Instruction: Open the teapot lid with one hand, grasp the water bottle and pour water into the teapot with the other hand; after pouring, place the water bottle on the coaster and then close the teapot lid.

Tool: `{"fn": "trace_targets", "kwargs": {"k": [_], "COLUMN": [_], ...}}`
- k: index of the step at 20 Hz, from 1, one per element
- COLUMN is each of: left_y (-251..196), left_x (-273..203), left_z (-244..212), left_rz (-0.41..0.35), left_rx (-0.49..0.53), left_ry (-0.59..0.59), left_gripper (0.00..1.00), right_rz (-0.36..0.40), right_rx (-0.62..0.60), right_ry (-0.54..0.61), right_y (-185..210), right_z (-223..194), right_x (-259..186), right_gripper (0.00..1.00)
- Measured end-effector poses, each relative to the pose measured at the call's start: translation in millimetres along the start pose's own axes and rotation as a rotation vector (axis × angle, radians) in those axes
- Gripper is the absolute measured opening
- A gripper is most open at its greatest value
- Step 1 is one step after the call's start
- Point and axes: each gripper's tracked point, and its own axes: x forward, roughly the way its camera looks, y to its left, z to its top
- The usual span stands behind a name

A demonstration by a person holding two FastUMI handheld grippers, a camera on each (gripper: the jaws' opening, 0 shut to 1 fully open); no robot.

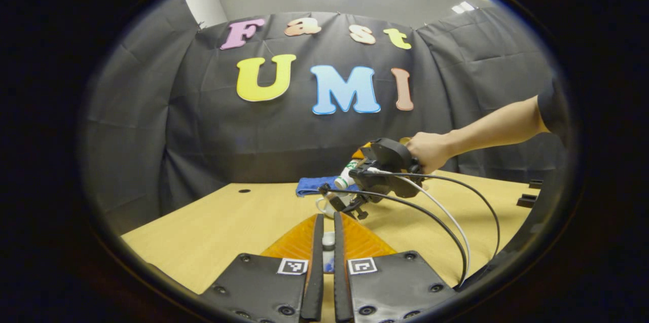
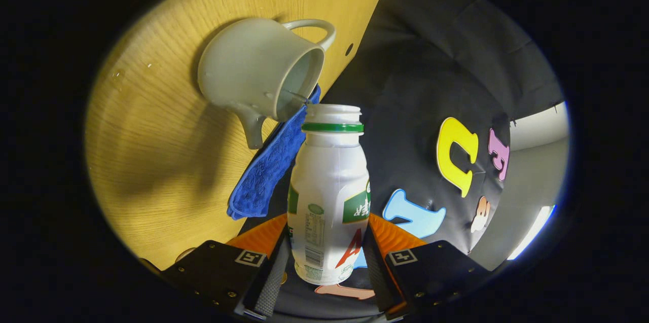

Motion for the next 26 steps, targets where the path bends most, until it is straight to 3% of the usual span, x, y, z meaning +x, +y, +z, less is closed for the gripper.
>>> {"fn": "trace_targets", "kwargs": {"k": [5,8,10,22,23,24,26], "left_y": [0.6,0.5,0.3,0.0,0.9,0.2,-0.5], "left_x": [1.3,0.4,0.3,1.0,0.4,0.5,1.1], "left_z": [-3.5,-2.3,-1.1,-3.4,-4.6,-4.1,-3.8], "left_rz": [0.000,0.001,0.001,0.001,0.002,0.000,0.001], "left_rx": [-0.002,0.002,0.004,0.010,0.008,0.005,0.008], "left_ry": [0.008,0.003,0.002,0.011,0.011,0.013,0.015], "left_gripper": [0.19,0.14,0.19,0.19,0.14,0.19,0.14], "right_rz": [-0.017,-0.039,-0.052,-0.098,-0.102,-0.109,-0.105], "right_rx": [-0.035,-0.068,-0.084,-0.144,-0.148,-0.152,-0.146], "right_ry": [-0.005,-0.016,-0.023,-0.034,-0.036,-0.036,-0.039], "right_y": [-5.6,-10.4,-13.3,-24.8,-25.7,-27.2,-25.4], "right_z": [0.8,4.6,6.6,8.3,9.0,9.2,10.0], "right_x": [-0.3,-1.3,-2.1,-2.4,-2.6,-2.2,-1.0], "right_gripper": [0.72,0.72,0.72,0.73,0.73,0.72,0.73]}}
